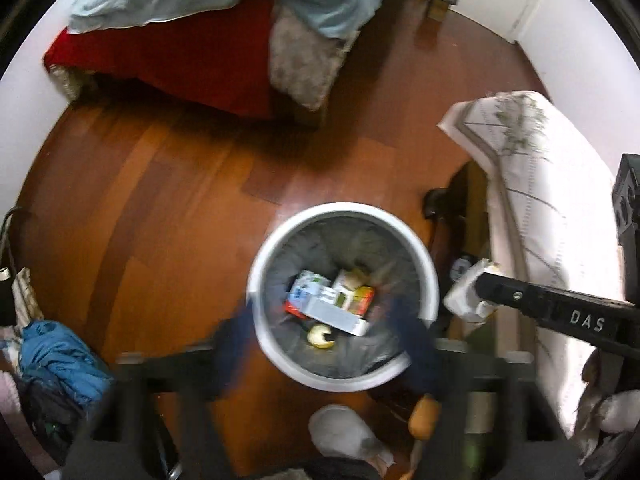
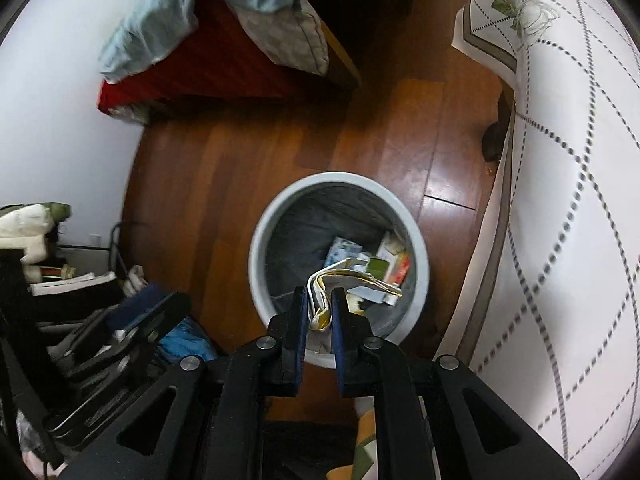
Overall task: Collect trash
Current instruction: 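Carry the peel and wrapper over the trash bin and open both tools, then move both tools back toward the table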
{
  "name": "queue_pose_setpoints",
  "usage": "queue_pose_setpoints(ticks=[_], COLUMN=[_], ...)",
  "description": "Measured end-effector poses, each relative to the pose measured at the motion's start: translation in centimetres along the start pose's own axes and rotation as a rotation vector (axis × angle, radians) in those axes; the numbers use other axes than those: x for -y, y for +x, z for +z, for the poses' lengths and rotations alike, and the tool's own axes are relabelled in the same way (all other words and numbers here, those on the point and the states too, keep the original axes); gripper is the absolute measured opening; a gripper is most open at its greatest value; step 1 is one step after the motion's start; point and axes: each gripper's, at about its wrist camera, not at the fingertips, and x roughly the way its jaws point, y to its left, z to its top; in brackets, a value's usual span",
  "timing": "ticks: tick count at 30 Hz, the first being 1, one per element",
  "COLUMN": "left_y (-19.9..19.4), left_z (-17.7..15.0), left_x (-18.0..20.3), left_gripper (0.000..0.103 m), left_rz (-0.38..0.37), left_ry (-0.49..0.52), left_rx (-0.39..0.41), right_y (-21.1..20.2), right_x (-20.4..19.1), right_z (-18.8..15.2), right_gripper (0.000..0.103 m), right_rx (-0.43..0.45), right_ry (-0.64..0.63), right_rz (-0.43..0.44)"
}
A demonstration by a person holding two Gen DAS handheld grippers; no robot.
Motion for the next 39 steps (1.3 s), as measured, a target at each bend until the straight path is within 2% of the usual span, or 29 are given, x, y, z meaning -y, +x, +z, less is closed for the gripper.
queue_pose_setpoints(ticks=[1,2,4,5,7,9,12,15,19,30,39], left_y=[0.1,0.2,0.3,0.2,-0.2,-1.0,-2.1,-3.3,-4.6,-9.2,-15.0], left_z=[-0.2,-0.4,-0.9,-1.1,-1.4,-1.8,-2.2,-2.7,-3.3,-4.8,-6.7], left_x=[-0.5,-0.9,-1.8,-2.0,-2.4,-2.6,-2.5,-2.5,-2.1,-1.6,-1.3], left_gripper=[0.097,0.097,0.097,0.097,0.097,0.097,0.097,0.097,0.097,0.097,0.097], left_rz=[0.018,0.038,0.069,0.072,0.080,0.080,0.102,0.112,0.116,0.136,0.120], left_ry=[-0.008,-0.013,-0.026,-0.031,-0.042,-0.046,-0.043,-0.050,-0.052,-0.051,-0.081], left_rx=[0.001,-0.001,-0.008,-0.007,0.000,0.019,0.047,0.063,0.083,0.138,0.221], right_y=[0.4,0.6,0.6,0.5,-0.4,-1.3,-2.7,-4.1,-5.2,-8.8,-14.9], right_x=[0.0,0.0,0.0,-0.2,-0.4,-0.5,-0.9,-1.7,-2.5,-4.1,-5.3], right_z=[0.1,0.2,0.1,0.1,0.0,-0.3,-1.2,-2.2,-3.6,-6.7,-10.2], right_gripper=[0.025,0.047,0.075,0.083,0.090,0.090,0.098,0.098,0.099,0.099,0.099], right_rx=[-0.007,-0.010,-0.005,-0.003,0.010,0.030,0.058,0.076,0.087,0.151,0.249], right_ry=[0.000,0.001,0.002,-0.004,-0.016,-0.027,-0.055,-0.102,-0.141,-0.152,-0.162], right_rz=[-0.012,-0.026,-0.022,-0.033,-0.071,-0.094,-0.169,-0.263,-0.315,-0.317,-0.290])
